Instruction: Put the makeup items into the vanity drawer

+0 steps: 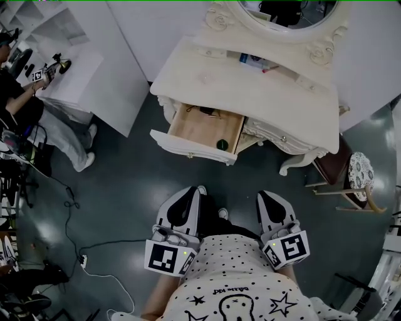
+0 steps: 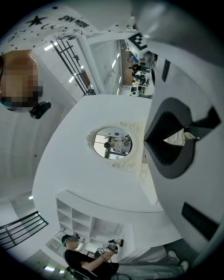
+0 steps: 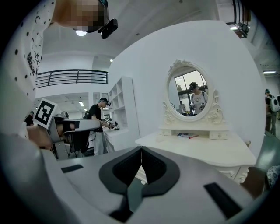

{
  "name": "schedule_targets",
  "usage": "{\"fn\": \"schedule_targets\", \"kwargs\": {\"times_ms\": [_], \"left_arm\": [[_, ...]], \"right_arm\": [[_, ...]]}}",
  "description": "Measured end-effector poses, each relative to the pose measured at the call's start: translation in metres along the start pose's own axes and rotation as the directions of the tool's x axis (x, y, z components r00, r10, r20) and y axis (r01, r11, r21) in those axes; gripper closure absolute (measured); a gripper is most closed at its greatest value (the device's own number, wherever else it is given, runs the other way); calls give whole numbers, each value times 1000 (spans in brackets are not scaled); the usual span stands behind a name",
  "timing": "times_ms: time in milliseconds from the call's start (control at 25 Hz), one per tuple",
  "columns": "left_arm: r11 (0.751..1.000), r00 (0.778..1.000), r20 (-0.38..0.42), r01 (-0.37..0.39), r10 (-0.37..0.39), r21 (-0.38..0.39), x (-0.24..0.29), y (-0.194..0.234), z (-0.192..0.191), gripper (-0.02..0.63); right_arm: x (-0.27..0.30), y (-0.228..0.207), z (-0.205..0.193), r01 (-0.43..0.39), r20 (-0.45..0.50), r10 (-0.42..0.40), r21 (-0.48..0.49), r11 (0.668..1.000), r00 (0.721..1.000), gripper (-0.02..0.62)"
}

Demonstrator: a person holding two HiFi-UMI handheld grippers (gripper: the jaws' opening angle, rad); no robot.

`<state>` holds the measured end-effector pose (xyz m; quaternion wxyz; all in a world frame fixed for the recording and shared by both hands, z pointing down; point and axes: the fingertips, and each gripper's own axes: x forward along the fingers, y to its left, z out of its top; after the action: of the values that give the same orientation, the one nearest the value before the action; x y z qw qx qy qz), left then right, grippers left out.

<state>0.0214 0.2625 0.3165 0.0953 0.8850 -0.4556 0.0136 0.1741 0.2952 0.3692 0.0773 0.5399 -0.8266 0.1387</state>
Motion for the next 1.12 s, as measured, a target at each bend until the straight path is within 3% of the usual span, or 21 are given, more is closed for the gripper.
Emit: {"fn": "schedule_targets", "kwargs": {"times_ms": [600, 1120], "left_arm": [[995, 995, -28, 95, -95, 25, 61, 107, 36, 611], [993, 992, -47, 117, -116, 10, 71, 161, 35, 611]], "right_arm": [[105, 14, 47, 104, 38, -105, 27, 994, 994, 588], [151, 28, 44, 151, 25, -152, 49, 987, 988, 588]]}}
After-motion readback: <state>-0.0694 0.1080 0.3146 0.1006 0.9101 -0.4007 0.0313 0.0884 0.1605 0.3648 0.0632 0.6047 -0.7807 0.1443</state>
